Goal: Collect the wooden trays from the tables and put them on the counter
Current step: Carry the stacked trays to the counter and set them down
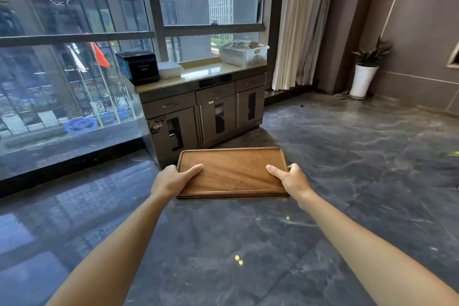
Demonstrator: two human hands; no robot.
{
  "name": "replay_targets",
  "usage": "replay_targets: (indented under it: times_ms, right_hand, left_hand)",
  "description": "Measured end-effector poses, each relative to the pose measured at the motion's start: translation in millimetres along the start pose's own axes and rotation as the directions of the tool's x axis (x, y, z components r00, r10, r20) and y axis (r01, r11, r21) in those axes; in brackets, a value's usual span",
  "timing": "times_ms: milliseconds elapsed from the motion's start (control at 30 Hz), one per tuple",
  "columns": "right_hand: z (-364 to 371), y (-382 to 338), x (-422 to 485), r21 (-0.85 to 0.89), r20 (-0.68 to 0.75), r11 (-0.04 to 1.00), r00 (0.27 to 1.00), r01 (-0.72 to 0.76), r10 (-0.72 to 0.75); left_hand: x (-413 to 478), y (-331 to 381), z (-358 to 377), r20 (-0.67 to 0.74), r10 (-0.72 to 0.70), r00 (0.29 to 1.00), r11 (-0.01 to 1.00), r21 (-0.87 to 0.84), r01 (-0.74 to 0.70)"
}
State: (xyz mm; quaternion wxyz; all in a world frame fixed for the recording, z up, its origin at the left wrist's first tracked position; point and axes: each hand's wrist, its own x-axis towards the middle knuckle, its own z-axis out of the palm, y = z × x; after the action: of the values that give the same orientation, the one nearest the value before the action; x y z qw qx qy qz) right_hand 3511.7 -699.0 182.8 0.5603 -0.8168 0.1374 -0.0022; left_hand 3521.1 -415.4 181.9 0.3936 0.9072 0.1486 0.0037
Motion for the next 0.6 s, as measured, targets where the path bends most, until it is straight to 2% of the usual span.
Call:
replay_targets:
  times_ms: [133, 333, 600]
  right_hand:
    - [9.3, -15.4, 91.5, 0.022, 0.059, 0.999, 0.998, -0.031, 0.03]
    - [52.2, -37.4, 263.8, 0.047, 0.062, 0.999, 0.998, -0.001, -0.002]
    - [95.2, -126.8, 511.9, 0.01, 0.062, 0.998, 0.996, 0.058, -0.059]
  left_hand:
    - [86.6, 26.6, 18.9, 0.007, -0.013, 1.0, 1.0, 0.02, 0.013]
    - [259.1, 54.9, 47.4, -0.015, 0.003, 1.0, 1.0, 0.028, -0.003]
    - [503.8, 135.9, 50.4, -0.081, 0.03, 0.996, 0.999, 0.026, -0.028]
